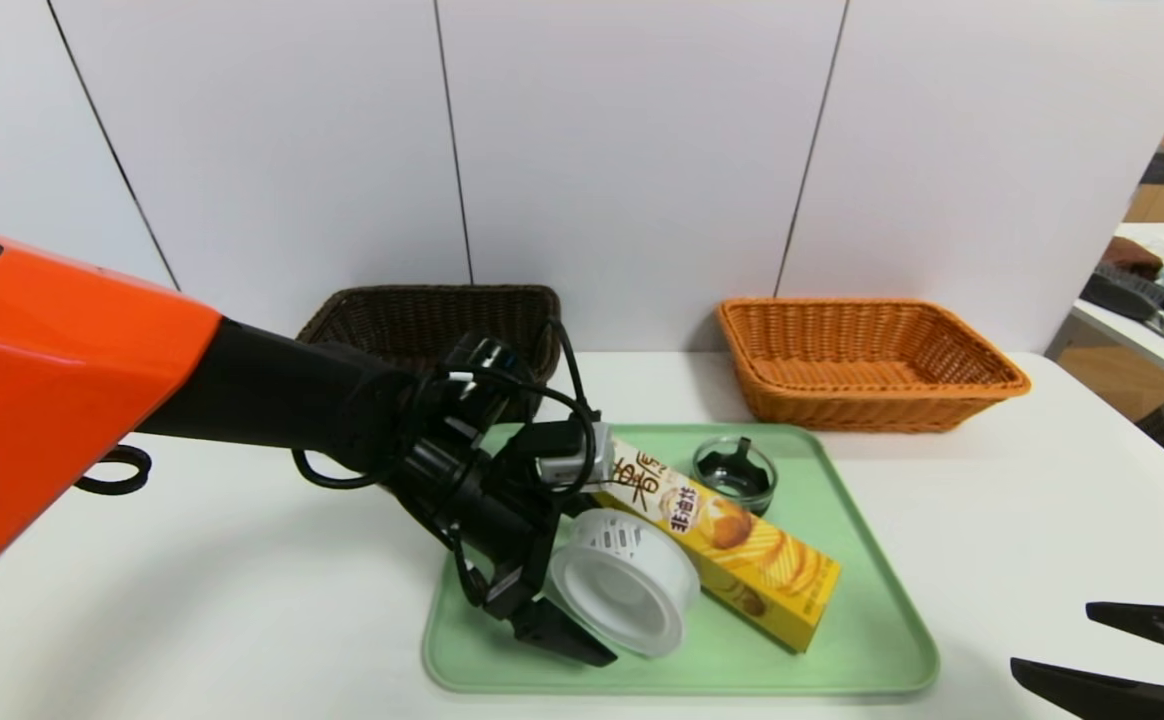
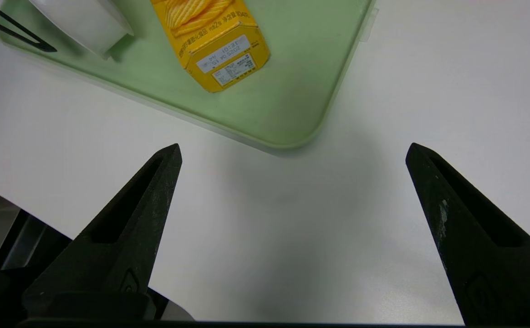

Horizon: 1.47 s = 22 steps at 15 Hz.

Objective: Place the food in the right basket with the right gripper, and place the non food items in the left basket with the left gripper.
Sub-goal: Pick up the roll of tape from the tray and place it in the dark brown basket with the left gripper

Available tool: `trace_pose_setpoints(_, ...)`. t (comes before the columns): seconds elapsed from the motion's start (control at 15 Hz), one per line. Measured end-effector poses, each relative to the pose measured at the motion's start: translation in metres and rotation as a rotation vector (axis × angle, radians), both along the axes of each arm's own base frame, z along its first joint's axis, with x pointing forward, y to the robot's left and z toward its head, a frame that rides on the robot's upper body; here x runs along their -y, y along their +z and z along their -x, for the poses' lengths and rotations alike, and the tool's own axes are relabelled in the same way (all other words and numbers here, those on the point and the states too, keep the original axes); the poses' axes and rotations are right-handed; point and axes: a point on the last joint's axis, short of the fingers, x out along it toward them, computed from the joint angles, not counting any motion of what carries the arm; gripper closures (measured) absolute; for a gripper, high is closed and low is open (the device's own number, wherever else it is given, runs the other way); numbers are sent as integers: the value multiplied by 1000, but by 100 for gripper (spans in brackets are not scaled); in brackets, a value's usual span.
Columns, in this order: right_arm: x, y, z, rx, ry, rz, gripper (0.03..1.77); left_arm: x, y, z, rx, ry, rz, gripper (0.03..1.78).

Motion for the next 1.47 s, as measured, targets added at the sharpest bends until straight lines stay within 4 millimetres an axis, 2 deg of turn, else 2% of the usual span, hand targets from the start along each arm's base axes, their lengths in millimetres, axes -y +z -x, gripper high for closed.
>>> trace_pose_setpoints(0.07,0,0,0,1,0,0,10,0,0,0,1,0,0,12)
trace_pose_setpoints(0.2,0,0,0,1,0,-1,10,0,0,0,0,1,0,50)
trace_pose_setpoints(0.6,0,0,1,1,2,0,10,0,2,0,4,1,3,123)
trace_pose_setpoints(1.0,0,-1,1,-2,2,-1,10,-6,16,7,18,11,18,123)
trace_pose_setpoints(1.27,0,-2,1,-7,2,0,10,-28,46,10,40,100,54,123)
trace_pose_setpoints(1.47,0,-2,1,-6,4,0,10,-54,76,8,36,229,93,123)
